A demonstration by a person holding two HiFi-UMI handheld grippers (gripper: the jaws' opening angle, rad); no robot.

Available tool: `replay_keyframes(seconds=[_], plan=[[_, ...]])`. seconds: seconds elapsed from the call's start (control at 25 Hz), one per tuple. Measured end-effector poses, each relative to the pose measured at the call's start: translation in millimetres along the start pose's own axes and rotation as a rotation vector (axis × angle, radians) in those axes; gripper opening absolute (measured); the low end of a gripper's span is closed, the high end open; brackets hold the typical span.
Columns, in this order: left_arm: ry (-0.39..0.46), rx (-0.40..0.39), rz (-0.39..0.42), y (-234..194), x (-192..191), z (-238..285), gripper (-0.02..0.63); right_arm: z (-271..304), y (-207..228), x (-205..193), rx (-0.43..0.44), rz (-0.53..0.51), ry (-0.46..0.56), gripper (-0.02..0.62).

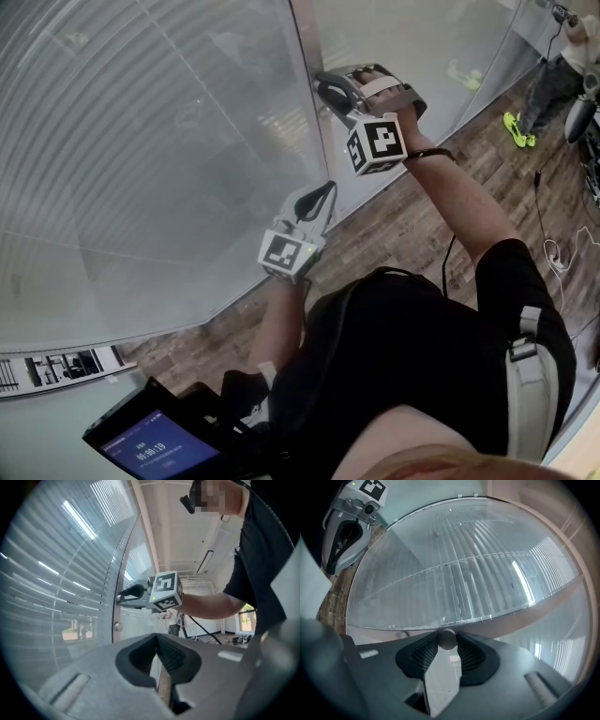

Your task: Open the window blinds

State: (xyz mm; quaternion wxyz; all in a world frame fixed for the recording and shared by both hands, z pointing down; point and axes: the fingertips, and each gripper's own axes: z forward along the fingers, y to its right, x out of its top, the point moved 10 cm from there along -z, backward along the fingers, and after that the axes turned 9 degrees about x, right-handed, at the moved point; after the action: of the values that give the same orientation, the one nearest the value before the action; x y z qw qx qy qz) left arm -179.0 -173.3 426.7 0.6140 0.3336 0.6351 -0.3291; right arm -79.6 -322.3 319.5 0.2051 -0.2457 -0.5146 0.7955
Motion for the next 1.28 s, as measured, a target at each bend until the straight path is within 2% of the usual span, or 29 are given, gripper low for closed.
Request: replay_keyframes(seconds=[0.2,0.64,0.96,1.28], plan=[[-0.01,-0.007,0.006,1.5,2.3,6.0,0.003,1.1,4.4,-6.2,0.003,0.063,0.017,0.129],[0.006,0.006,0.036,-9.5,3.5,-3.5,0.003,5.0,1.4,-4.2,-0.013,0.369,0.072,0.127],[-0.006,-0.011,0.036,-7.0,0.1,-3.7,0.003,2.6,3.2,-14.0,-0.015,0.641,0.138,0.127],[0.019,-0.031,0.052,-8.3,-5.4,-7.1,0.003,-0.8,-0.3,-25.8,-0.003,0.991,0.251,0.127]])
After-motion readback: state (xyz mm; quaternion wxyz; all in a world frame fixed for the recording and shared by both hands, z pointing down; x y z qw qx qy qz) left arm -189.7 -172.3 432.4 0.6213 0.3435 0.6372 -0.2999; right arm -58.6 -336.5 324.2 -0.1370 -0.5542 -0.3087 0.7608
